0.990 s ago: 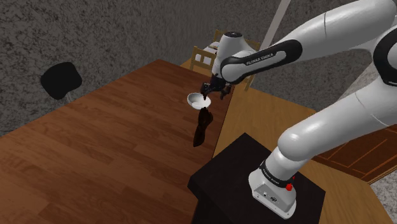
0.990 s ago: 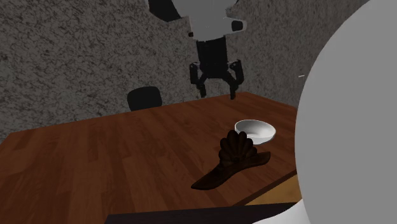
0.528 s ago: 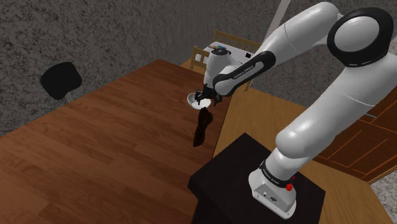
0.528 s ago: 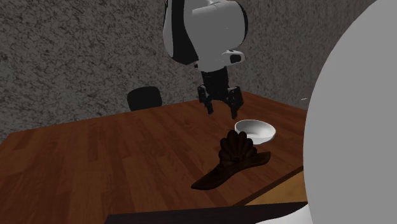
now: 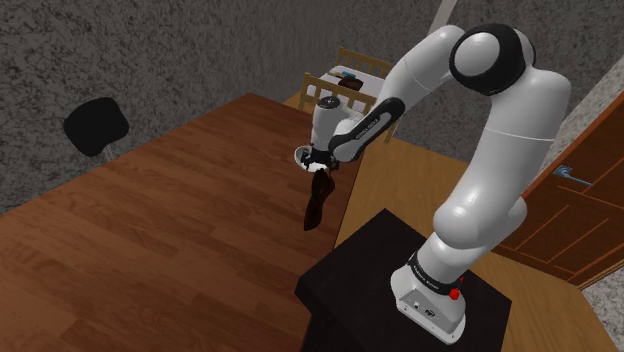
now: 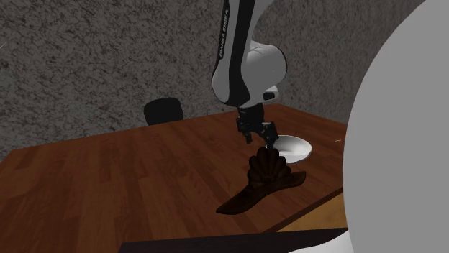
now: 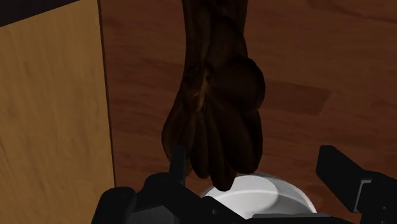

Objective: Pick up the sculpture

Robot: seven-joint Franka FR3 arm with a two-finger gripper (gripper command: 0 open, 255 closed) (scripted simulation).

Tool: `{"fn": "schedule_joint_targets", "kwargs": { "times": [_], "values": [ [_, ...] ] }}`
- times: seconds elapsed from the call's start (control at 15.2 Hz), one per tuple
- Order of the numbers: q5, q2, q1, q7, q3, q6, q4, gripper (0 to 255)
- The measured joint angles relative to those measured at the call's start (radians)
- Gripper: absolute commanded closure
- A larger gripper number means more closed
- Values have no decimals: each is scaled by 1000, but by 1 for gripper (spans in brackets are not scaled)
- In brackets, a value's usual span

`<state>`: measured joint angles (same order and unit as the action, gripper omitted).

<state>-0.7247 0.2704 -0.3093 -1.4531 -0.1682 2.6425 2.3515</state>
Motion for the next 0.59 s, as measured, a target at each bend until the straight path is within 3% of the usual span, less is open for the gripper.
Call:
{"fn": "schedule_joint_targets", "kwargs": {
  "times": [0.53,0.59],
  "values": [
    [-116,113,35,-122,58,60,-38,0],
    [-121,121,37,-126,60,62,-43,255]
  ]
}}
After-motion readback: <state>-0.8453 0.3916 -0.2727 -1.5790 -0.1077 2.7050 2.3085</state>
